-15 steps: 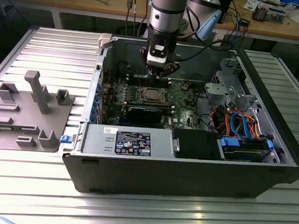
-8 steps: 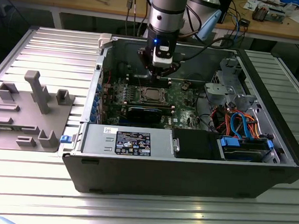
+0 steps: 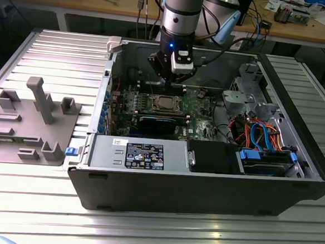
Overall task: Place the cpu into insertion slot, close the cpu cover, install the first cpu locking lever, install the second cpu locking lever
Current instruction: 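Install the first cpu locking lever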
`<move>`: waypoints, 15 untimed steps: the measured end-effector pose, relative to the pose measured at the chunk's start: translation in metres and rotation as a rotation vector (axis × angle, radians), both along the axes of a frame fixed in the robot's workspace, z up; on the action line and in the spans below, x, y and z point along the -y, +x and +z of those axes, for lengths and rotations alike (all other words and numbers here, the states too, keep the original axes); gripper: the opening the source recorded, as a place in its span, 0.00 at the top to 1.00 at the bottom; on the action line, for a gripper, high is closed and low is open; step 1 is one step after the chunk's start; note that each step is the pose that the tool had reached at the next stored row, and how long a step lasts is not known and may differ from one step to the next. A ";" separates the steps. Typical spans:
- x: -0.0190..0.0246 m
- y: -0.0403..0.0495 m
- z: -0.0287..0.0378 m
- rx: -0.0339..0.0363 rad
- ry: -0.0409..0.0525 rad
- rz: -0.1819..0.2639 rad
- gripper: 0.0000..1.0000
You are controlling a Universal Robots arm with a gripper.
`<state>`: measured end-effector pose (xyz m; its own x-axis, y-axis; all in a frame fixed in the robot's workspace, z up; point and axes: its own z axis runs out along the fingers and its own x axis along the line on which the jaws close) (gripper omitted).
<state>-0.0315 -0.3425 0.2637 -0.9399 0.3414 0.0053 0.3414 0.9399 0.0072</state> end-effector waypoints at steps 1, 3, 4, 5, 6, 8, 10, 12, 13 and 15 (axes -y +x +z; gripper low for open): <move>0.0000 -0.0002 -0.0001 0.0001 0.0002 0.024 0.89; 0.0000 -0.0003 0.0000 0.0000 0.0001 0.050 0.89; 0.0000 -0.0005 0.0000 0.0000 0.0000 0.068 0.89; 0.0000 -0.0006 0.0000 0.0000 -0.0001 0.074 0.89; 0.0000 -0.0005 0.0000 0.0000 0.0000 0.075 0.89; 0.0000 -0.0005 0.0000 0.0000 0.0000 0.075 0.89; 0.0000 -0.0005 0.0000 0.0000 0.0000 0.075 0.89; 0.0001 -0.0005 0.0000 0.0000 0.0000 0.075 0.89; 0.0000 -0.0005 0.0000 0.0000 0.0000 0.075 0.89; 0.0000 -0.0005 0.0000 0.0000 0.0001 0.075 0.89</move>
<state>-0.0321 -0.3425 0.2637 -0.9629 0.2697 0.0052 0.2697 0.9629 0.0073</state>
